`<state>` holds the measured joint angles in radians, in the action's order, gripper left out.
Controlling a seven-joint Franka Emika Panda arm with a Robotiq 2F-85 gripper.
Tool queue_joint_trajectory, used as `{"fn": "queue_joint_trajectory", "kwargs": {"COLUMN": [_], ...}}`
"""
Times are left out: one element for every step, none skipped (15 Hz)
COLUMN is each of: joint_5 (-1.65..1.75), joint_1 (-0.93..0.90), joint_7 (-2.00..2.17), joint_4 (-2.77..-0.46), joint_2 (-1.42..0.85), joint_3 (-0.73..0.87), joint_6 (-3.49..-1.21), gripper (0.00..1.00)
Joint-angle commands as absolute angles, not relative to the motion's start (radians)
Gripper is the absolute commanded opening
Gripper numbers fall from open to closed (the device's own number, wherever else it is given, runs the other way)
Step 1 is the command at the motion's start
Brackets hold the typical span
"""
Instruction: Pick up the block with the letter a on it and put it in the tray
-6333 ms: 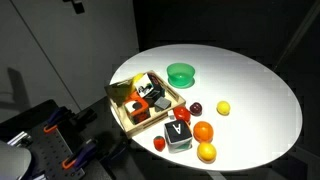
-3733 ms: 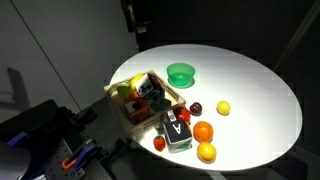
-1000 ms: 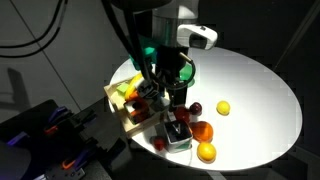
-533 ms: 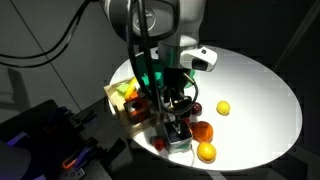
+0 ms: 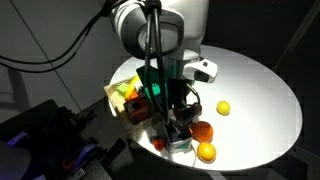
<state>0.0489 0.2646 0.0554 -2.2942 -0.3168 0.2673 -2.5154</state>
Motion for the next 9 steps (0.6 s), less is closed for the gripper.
{"fn": "queue_joint_trajectory", "kwargs": {"joint_5": [0.025, 0.026, 0.025, 0.025, 0.026, 0.027, 0.028, 0.028, 0.028], "joint_1": [0.286, 0.288, 0.291, 0.293, 0.295, 0.296, 0.298, 0.299, 0.3], "joint_7": [0.02, 0.019, 0.019, 0.018, 0.019, 0.019, 0.019, 0.018, 0.017], "joint_4": [-2.25, -2.242, -2.237, -2.232, -2.228, -2.223, -2.218, -2.213, -2.208], "joint_2": [-0.356, -0.365, -0.372, -0.38, -0.388, -0.397, -0.405, -0.413, -0.422], "joint_3": [0.264, 0.264, 0.264, 0.263, 0.263, 0.263, 0.262, 0.262, 0.261], "joint_6": [-2.506, -2.504, -2.503, -2.503, -2.504, -2.505, -2.506, -2.506, -2.504], "gripper": [1.0, 1.0, 1.0, 1.0, 1.0, 1.0, 1.0, 1.0, 1.0]}}
